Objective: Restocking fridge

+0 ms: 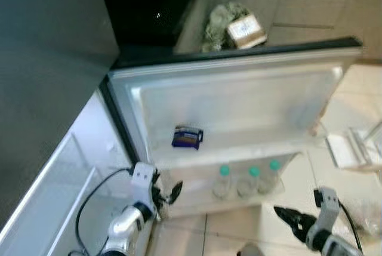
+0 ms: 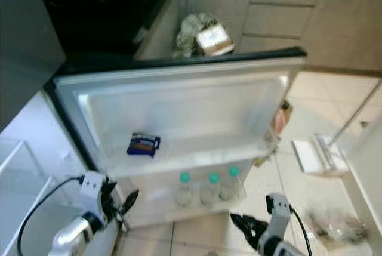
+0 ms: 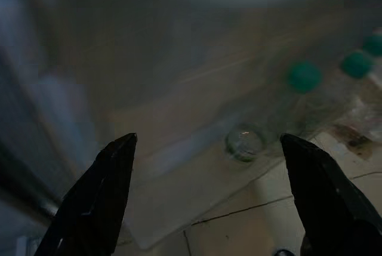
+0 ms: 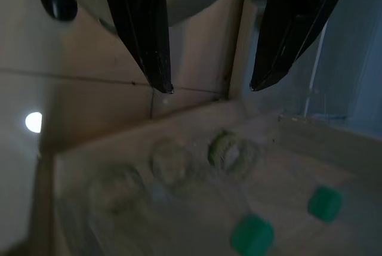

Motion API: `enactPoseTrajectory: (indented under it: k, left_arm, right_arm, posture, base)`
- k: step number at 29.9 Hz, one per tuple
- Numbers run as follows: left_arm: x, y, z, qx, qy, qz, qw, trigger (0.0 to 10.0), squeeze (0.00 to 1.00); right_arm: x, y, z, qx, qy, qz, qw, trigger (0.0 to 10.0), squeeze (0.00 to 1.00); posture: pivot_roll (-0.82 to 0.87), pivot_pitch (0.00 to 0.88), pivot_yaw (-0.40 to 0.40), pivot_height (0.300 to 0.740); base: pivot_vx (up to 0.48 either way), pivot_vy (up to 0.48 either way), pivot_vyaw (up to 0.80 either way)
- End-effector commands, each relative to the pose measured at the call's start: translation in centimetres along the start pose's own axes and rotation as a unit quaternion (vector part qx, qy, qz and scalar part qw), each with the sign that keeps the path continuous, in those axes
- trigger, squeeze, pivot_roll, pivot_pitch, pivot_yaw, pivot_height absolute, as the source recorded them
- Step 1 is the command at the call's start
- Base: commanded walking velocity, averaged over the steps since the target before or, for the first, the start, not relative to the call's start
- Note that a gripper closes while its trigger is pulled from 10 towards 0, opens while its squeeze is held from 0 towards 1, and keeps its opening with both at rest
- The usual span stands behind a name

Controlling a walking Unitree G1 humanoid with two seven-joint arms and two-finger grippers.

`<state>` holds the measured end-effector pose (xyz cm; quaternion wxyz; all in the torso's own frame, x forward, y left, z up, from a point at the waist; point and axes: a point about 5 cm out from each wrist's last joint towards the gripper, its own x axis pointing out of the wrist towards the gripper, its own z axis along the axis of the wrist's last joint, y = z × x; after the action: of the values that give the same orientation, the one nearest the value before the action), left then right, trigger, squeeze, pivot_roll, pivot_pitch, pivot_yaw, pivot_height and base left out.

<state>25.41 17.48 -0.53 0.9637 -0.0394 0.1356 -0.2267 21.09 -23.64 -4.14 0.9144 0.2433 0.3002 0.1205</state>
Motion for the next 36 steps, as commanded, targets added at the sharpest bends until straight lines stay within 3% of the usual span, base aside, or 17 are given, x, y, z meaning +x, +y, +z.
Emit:
enactPoseTrajectory:
  k: [1, 12, 24, 30, 33, 36]
  left_arm:
    - [0.1, -0.2, 0.0, 0.0, -0.005, -0.003, 1.0, 10.0, 0.0]
    - [-0.2, -0.6, -1.0, 0.006, 0.023, -0.01, 1.0, 10.0, 0.0]
    - [-2.4, -1.1, -4.7, -0.034, 0.102, 0.007, 0.994, 10.0, 0.0]
    - [-5.4, -1.5, -8.2, -0.092, 0.183, 0.051, 0.978, 10.0, 0.0]
    - [-6.0, -1.5, -8.9, -0.105, 0.196, 0.064, 0.973, 10.0, 0.0]
    - [-7.7, -1.8, -10.5, -0.133, 0.234, 0.092, 0.959, 10.0, 0.0]
  right_arm:
    - [-0.2, -0.2, -0.3, 0.008, 0.004, -0.009, 1.0, 10.0, 0.0]
    - [-0.4, -0.2, -1.2, 0.008, 0.022, -0.014, 1.0, 10.0, 0.0]
    - [-0.5, -0.2, -1.8, 0.011, 0.029, -0.015, 0.999, 10.0, 0.0]
    - [-0.8, -0.4, -2.8, 0.012, 0.048, -0.042, 0.998, 10.0, 0.0]
    - [-0.8, -0.4, -3.0, 0.012, 0.051, -0.044, 0.998, 10.0, 0.0]
    - [-0.8, -0.3, -3.5, 0.015, 0.057, -0.045, 0.997, 10.0, 0.0]
  posture:
    - [-0.09, 0.017, -0.017, 0.654]
    - [-0.09, 0.014, -0.017, 0.654]
    - [-0.09, 0.006, -0.018, 0.698]
    - [-0.09, 0.0, -0.02, 0.723]
    - [-0.09, 0.0, -0.019, 0.728]
    - [-0.1, 0.0, -0.018, 0.74]
  base:
    - [0.0, 0.0, 0.0]
    - [0.0, 0.0, 0.0]
    - [0.0, 0.0, 0.0]
    - [0.0, 0.0, 0.0]
    - [0.0, 0.0, 0.0]
    - [0.0, 0.0, 0.0]
